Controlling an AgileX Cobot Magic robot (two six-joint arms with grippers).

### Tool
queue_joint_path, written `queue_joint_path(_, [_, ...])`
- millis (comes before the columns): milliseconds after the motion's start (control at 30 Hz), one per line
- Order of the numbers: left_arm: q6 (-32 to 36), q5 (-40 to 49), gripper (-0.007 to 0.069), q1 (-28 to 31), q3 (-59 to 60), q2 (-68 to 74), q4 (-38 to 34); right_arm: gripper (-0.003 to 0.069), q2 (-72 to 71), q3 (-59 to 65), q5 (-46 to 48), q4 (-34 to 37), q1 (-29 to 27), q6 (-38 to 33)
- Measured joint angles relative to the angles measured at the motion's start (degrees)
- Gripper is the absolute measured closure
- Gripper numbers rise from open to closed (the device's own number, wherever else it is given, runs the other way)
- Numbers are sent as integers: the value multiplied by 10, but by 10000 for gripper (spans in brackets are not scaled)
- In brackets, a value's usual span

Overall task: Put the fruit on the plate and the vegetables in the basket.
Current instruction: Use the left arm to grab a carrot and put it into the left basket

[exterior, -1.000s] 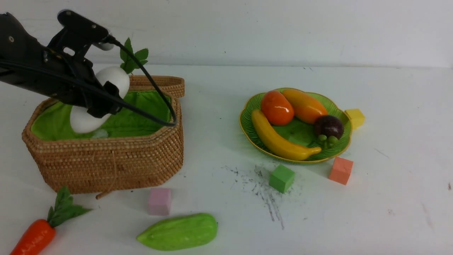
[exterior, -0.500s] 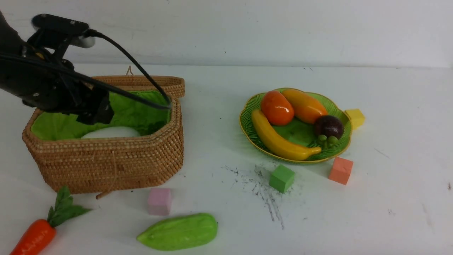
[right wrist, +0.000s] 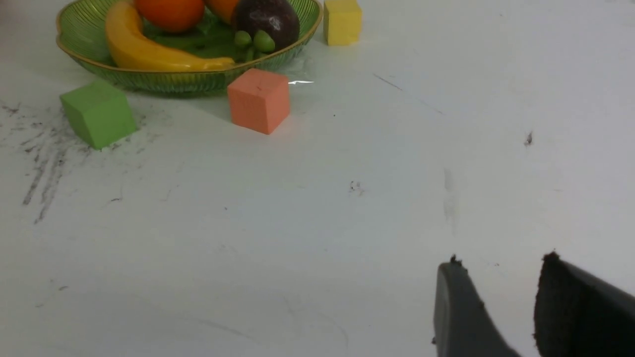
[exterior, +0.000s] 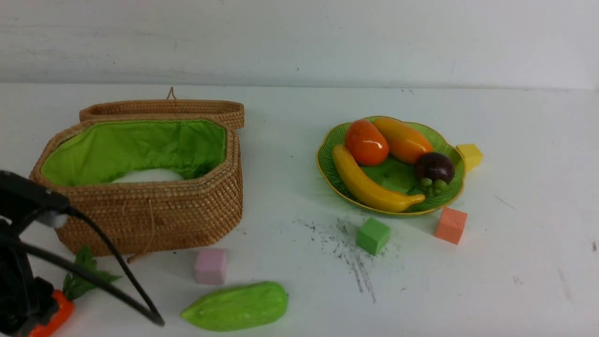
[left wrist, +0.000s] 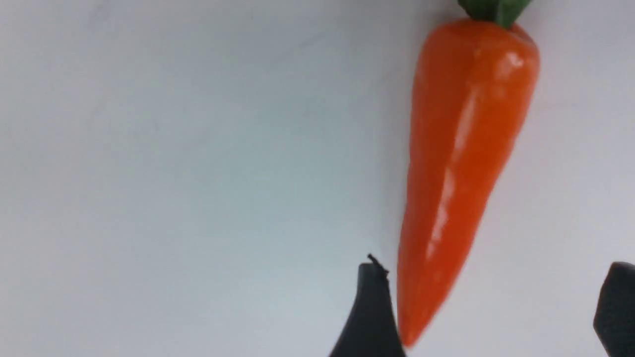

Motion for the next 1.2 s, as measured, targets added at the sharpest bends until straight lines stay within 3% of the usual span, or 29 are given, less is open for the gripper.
queue_joint_path(167, [-88,-160,78,2,59,25,72,419,0,0,0,-5,0,0])
queue_joint_path(400, [-243,-229,87,50,62,122,89,419,0,0,0,-6,0,0])
queue_joint_path(500, [-270,-234,126,55,59,134,68,419,0,0,0,-6,0,0])
queue_joint_path(600, [-256,-227,236,56,56,135,29,419,0,0,0,-6,0,0])
queue_joint_path(767, [-180,-163,251,56,49,120,-103,419,0,0,0,-6,0,0])
queue_joint_path(867, [-97,-102,251,56,51,94,-189,419,0,0,0,-6,0,0])
queue_joint_path(1000, [36,-36,251,56,50,36,-292,419,0,0,0,-6,0,0])
queue_joint_path(1033, [105,-4,251,56,42,2,-360,419,0,0,0,-6,0,0])
queue_joint_path(1200, [334,44,251,56,-18,-108,-513,419,0,0,0,-6,0,0])
